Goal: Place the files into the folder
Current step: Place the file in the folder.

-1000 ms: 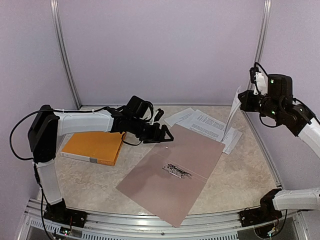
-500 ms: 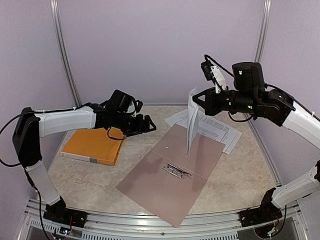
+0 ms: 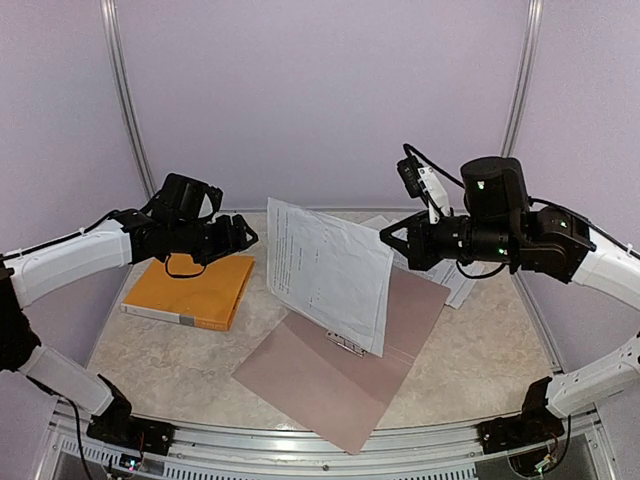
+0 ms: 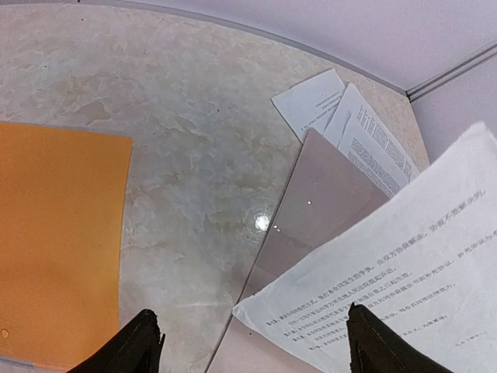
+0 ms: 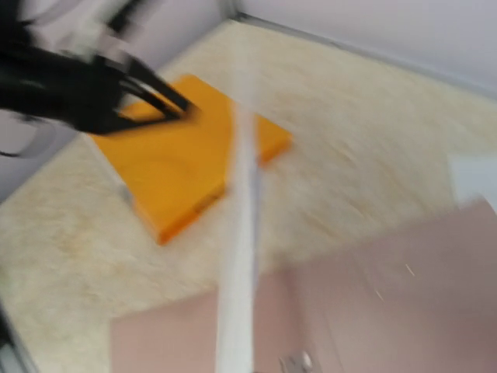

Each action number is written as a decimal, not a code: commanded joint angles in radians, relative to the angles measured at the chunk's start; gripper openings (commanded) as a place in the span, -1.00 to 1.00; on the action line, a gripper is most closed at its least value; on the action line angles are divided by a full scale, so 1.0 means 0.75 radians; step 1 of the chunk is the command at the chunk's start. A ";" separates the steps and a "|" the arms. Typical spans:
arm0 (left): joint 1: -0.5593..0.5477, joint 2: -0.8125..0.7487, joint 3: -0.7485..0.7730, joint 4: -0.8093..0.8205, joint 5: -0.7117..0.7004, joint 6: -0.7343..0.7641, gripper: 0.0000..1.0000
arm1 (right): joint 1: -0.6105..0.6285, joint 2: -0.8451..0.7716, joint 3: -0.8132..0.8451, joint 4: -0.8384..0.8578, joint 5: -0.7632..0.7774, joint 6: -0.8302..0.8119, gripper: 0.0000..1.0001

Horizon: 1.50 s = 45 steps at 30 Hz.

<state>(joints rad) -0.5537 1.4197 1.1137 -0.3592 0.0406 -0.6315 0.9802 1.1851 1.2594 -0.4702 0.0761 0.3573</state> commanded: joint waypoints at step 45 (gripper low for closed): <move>-0.328 0.121 -0.584 0.458 0.402 -0.813 0.59 | 0.041 0.095 -0.858 0.388 0.290 0.800 -1.00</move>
<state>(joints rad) -0.8036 1.5452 0.7223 -0.0750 0.3229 -1.1679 0.9894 1.2484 0.6247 -0.2169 0.2382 0.8917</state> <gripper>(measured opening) 0.795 0.003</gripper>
